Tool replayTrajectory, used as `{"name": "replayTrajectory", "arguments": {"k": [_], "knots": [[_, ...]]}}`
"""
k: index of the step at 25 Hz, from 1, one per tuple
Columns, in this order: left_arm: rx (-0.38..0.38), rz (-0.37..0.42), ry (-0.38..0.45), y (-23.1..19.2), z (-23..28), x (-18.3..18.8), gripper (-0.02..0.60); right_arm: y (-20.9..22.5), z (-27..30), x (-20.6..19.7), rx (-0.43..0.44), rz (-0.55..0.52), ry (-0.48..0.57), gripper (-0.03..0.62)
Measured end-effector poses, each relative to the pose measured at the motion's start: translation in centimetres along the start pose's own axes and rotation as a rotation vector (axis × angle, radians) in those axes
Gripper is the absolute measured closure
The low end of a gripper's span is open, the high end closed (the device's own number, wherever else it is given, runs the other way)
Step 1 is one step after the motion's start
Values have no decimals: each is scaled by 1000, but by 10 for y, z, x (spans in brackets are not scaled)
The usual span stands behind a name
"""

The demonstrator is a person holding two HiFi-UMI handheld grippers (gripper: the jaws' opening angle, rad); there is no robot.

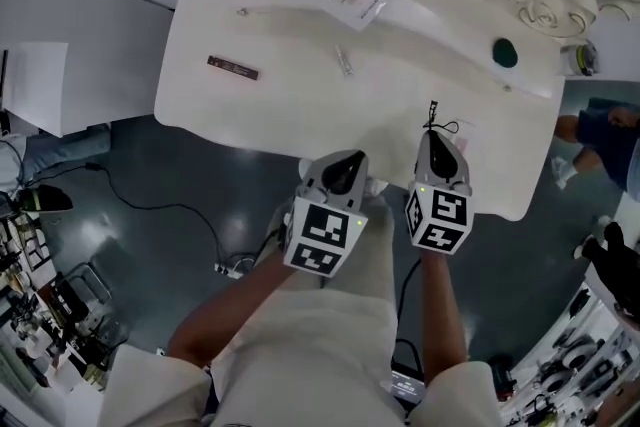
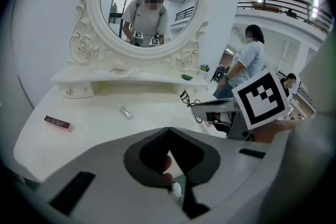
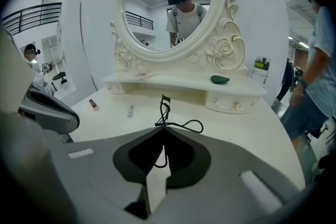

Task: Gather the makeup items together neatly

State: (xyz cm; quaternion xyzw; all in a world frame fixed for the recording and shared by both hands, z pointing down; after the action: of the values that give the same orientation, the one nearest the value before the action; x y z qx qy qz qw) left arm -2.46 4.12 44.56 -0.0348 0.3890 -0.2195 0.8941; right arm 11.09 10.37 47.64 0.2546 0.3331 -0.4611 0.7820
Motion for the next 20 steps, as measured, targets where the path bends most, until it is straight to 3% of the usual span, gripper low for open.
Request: {"name": "replayTrajectory", "arguments": {"k": [20], "knots": [[-69,75,1,36,7,8,577,39,-44,-12,-119,93,19,582]]}}
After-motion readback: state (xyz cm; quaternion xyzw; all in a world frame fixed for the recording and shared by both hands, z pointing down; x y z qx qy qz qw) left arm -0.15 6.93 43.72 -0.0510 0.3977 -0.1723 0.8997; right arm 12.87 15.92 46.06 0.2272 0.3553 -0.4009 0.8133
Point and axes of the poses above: the fingertips, and each gripper's own axes: z forward along the fingers, y to its right, x out of its top, the point moved 4 cm from there along -z, backward along the fingers, and after that the axes turned 1 degree about y, right-handed, at the moved point
